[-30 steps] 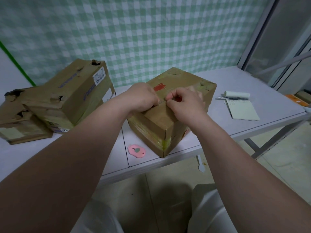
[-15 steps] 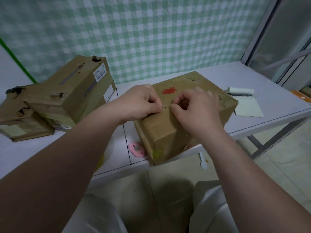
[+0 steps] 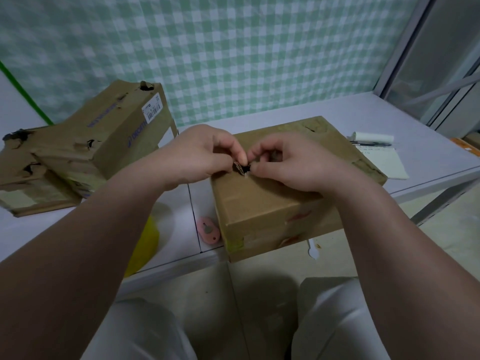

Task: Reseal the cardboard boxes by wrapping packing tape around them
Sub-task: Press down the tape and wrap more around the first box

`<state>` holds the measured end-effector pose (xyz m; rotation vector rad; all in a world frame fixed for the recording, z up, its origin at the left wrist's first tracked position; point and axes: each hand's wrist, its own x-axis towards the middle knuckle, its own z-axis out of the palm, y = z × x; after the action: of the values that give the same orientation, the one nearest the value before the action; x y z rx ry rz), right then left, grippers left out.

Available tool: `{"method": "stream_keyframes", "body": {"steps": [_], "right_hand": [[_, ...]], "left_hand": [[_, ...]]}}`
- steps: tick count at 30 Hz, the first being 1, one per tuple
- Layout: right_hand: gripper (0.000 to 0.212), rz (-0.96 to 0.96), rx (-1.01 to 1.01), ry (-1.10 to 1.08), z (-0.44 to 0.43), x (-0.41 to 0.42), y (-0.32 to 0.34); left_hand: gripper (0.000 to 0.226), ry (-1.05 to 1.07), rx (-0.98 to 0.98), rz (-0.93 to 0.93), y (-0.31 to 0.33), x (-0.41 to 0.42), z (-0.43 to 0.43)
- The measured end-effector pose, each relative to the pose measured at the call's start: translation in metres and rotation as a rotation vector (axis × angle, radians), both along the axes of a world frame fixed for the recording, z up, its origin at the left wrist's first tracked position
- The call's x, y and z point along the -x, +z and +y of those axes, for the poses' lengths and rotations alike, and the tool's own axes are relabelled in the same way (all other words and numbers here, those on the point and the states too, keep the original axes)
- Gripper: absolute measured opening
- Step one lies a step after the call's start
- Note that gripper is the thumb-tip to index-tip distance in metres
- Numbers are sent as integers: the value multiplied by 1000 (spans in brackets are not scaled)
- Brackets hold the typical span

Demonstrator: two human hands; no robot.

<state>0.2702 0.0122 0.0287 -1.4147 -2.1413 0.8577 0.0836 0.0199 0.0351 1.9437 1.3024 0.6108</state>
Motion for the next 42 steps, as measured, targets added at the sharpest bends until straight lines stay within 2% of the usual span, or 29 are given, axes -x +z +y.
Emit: {"method": "stream_keyframes", "body": {"steps": [6, 11, 18, 25, 30, 35, 39, 42], "right_hand": [[16, 15, 36, 78, 0, -6, 1], [2, -23, -30, 72, 0, -4, -1], [6, -29, -56, 55, 0, -1, -3], [16, 5, -68, 18, 3, 1, -6], [19, -49, -96, 35, 2, 2, -5], [8, -131, -132, 105, 1, 4, -6], [20, -173, -112, 158, 2, 3, -5], [8, -131, -104, 159, 2, 2, -6]], "left_hand": [[15, -48, -8, -10, -3, 1, 2], [14, -79, -29, 18, -3, 2, 3], [5, -98, -10, -15, -6, 4, 5], [12, -105, -1, -80, -9, 3, 2], [13, -104, -37, -62, -9, 1, 2], [6, -99, -31, -56, -11, 0, 2], [7, -83, -17, -67, -11, 1, 3], [8, -80, -13, -62, -12, 2, 3]]}}
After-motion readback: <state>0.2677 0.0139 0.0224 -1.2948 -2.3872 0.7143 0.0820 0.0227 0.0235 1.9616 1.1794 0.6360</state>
